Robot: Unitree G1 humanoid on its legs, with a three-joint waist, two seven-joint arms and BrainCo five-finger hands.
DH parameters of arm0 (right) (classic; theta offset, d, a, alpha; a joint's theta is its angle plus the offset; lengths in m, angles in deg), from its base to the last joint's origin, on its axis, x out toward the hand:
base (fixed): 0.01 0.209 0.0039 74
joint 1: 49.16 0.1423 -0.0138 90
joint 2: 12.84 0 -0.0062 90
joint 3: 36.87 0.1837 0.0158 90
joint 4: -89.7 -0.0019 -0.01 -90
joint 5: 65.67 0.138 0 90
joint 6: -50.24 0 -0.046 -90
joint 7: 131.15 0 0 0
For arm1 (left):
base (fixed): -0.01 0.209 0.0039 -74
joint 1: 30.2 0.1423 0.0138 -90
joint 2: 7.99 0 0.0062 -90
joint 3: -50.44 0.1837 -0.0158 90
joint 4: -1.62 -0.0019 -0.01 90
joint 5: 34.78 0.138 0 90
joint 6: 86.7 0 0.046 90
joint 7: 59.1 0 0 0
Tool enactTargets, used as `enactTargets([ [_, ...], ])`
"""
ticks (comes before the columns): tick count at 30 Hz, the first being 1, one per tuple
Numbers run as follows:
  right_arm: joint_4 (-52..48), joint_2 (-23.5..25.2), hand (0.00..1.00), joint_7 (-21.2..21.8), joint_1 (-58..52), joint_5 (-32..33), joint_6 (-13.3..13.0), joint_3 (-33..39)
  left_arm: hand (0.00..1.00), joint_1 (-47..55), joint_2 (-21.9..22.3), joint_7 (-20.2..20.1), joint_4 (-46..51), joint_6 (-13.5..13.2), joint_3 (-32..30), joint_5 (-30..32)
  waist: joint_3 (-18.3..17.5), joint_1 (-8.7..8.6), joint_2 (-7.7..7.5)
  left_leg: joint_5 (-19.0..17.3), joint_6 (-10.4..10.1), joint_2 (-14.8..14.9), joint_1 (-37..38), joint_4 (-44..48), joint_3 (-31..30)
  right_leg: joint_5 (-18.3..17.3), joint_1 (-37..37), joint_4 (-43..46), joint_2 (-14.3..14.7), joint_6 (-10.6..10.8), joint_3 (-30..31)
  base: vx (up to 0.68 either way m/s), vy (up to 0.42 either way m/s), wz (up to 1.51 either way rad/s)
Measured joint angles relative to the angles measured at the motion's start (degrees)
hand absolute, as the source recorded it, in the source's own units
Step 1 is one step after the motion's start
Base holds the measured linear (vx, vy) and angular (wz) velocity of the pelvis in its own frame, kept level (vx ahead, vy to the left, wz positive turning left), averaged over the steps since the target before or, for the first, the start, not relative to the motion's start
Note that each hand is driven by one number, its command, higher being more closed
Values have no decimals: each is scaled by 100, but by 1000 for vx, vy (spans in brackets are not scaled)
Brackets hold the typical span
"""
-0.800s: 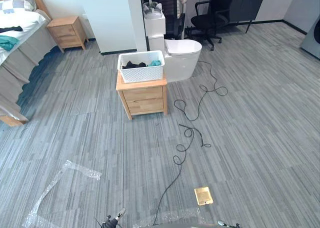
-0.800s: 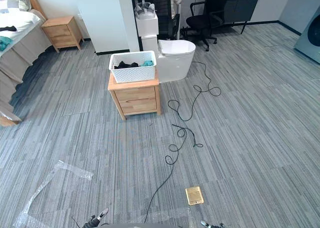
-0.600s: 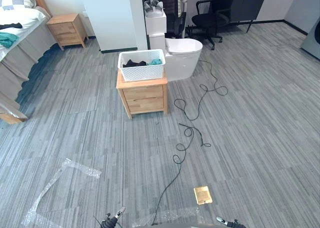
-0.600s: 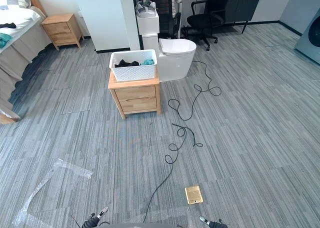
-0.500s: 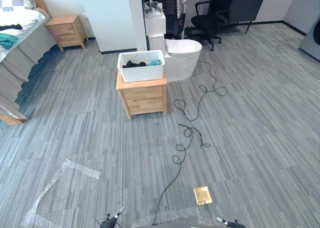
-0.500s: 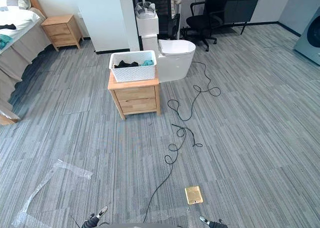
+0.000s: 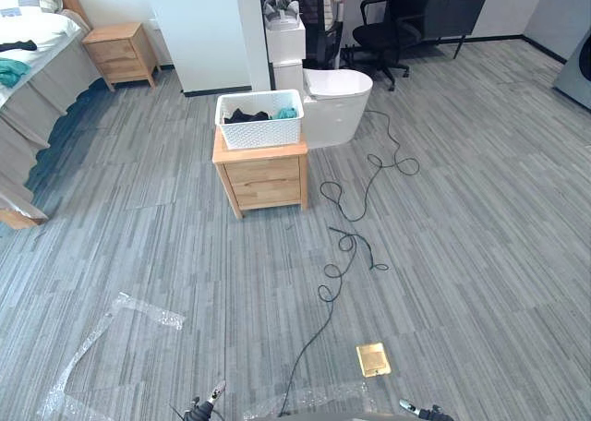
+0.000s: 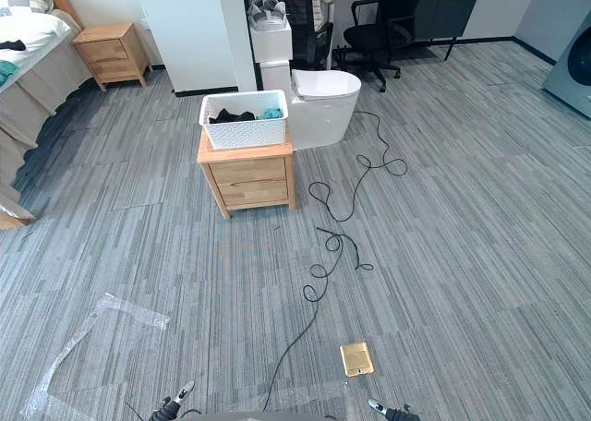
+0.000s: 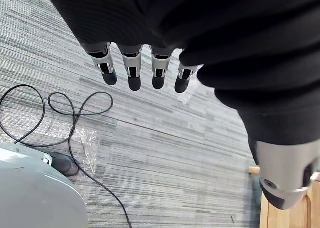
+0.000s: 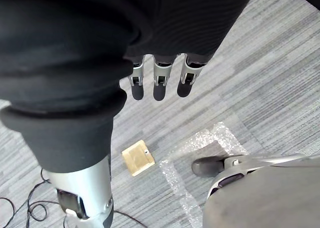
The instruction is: Pick up the laundry basket with both hands and put the clothes into the washing machine.
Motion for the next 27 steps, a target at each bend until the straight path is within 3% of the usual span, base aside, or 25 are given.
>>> enactTargets([
  [8,-2,27,0,-1,5,21,-1,8,0,-19,-10,2,-1,-1,-4,-38,91,-4,0,-14,-16,-6,-5,87,-107,-2,120,-65,0,0,-140,-15,-3,8],
  [11,-6,37,0,1,36,46,-7,7,0,-81,-42,2,2,-8,-3,-119,289,18,-32,-284,-51,7,-292,694,-309,-74,192,-62,25,-28,-340,-37,-25,39],
  [13,-38,3,0,5,91,43,-17,6,0,-111,-38,1,18,-12,-14,-225,547,78,26,-709,-270,129,-758,1827,-344,-326,204,144,111,-255,-455,-66,-5,30],
  [14,-38,8,0,4,112,44,-22,-2,0,-120,-51,1,31,-12,-47,-227,617,101,-4,-719,-287,141,-954,2243,-329,-366,209,205,113,-297,-481,-80,7,19],
  [16,8,-45,0,-2,192,40,-8,-93,0,-111,-33,0,65,-4,-227,-231,828,226,4,-461,-474,343,-1823,4148,-78,-479,341,307,184,-416,-492,-16,5,3],
  [17,8,-61,0,-2,200,37,-2,-128,0,-86,-33,2,63,6,-222,-230,875,296,12,-372,-454,436,-2020,4489,86,-501,413,302,198,-425,-477,83,39,-4],
  [18,13,-91,0,-4,193,-7,20,-203,0,-43,-27,2,59,21,-201,-228,921,321,-9,-480,-313,594,-2295,4817,388,-566,457,317,198,-398,-465,137,60,4],
  [19,14,-104,0,-4,242,-16,44,-230,0,-43,-15,-5,58,29,-173,-226,908,323,-41,-536,-227,659,-2473,4563,596,-619,480,321,162,-348,-470,171,77,4],
  [22,15,-115,0,-4,433,-11,75,-233,0,-41,-5,-12,55,41,-178,-227,909,355,-78,-490,-219,561,-2621,3218,828,-741,483,334,-44,-212,-396,257,121,-13],
  [24,14,-101,0,-1,489,-7,73,-235,0,-48,3,-11,51,43,-179,-227,891,518,-66,-321,-319,508,-2658,2146,981,-1007,504,465,-241,-7,-296,399,220,-28],
  [25,18,-75,0,12,445,0,73,-238,0,-43,0,-14,51,42,-186,-240,865,601,-33,-324,-313,526,-2689,1998,971,-1269,521,641,-298,119,-287,536,301,-17],
  [27,136,65,0,19,347,3,71,-229,0,115,-63,-13,15,42,-242,-299,684,651,-237,-272,78,446,-2851,2696,1011,-1970,377,1665,-644,457,-276,481,234,-16],
])
